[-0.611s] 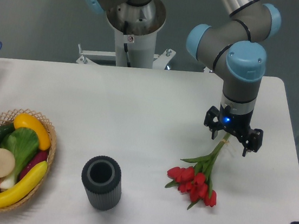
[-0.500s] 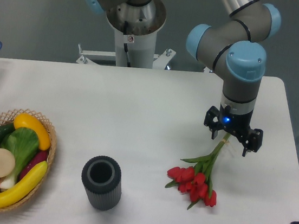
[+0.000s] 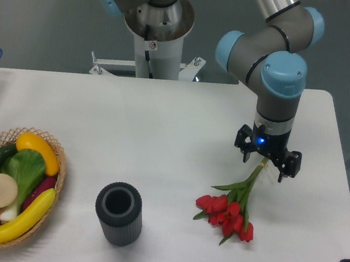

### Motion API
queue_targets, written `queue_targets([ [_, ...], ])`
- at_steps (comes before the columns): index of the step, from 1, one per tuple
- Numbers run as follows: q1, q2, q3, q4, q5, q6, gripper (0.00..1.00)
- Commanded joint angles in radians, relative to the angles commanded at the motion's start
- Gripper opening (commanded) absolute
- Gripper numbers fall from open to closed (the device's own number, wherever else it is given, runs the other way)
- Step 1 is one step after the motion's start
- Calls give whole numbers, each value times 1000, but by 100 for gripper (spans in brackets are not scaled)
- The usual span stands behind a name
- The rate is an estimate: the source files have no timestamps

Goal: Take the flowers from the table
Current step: 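Lower the open gripper toward the green tulip stems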

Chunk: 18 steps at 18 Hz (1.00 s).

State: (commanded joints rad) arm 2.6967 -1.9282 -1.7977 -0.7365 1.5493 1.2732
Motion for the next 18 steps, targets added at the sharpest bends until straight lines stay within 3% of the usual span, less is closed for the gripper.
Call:
queue_targets([
  [18,-5,-147,21,2,3,35,100],
])
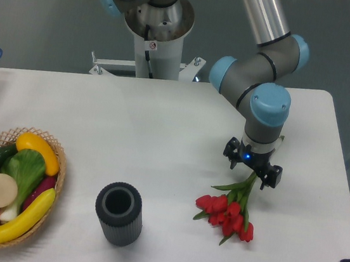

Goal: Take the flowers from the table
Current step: 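Lower the open gripper toward the green tulip stems, then close the gripper around the tulip stems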

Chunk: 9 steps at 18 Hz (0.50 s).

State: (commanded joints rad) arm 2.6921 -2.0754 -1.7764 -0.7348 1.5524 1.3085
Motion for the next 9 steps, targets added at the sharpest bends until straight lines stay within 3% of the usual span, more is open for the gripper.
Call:
queue_targets([
  [1,0,-9,9,0,0,0,99],
  [2,0,-15,14,0,0,3,86],
  [4,0,-20,18,0,2,14,29],
  [5,0,-17,18,-2,0,17,7],
  [6,0,-14,17,-2,0,17,0],
  [9,2,-6,15,-3,0,17,0],
])
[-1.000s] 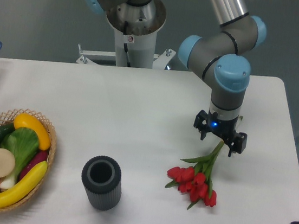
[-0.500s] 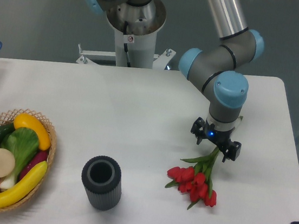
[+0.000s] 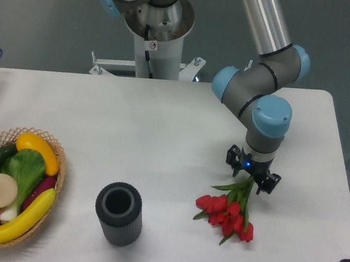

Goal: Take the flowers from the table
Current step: 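Close the gripper around the tulip stems, then lift the red tulips up off the table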

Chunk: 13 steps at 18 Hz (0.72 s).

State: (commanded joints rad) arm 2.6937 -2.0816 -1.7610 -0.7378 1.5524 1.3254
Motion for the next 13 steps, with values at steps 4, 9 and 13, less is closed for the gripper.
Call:
queue_targets([
  [4,0,47,-3,-3,5,-14,0],
  [9,15,118,-2,-14,3,-12,0],
  [13,41,155,21,-47,3,-11,0],
])
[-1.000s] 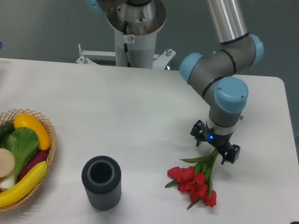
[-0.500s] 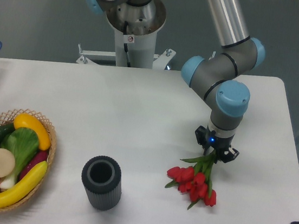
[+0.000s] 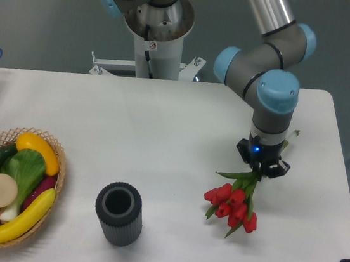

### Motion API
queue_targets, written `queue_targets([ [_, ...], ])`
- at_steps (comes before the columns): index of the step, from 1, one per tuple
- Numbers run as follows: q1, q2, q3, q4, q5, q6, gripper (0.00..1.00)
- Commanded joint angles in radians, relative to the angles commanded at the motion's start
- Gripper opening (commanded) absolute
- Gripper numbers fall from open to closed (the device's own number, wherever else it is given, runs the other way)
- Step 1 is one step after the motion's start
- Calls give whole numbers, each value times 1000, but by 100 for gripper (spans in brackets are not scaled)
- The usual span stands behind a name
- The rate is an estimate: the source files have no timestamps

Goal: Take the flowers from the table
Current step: 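Lift the red tulips up off the table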

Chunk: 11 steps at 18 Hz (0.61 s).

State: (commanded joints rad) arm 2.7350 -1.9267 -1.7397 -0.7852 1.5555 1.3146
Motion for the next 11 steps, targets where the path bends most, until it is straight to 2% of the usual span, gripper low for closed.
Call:
queue_targets([
  [1,5,0,20,-28,0,0,0],
  [7,8,-1,222,-319,-2,0,0],
  [9,8,-3,262,-374,0,3,0],
  [11,6,-5,276,-396,-2,3,0],
])
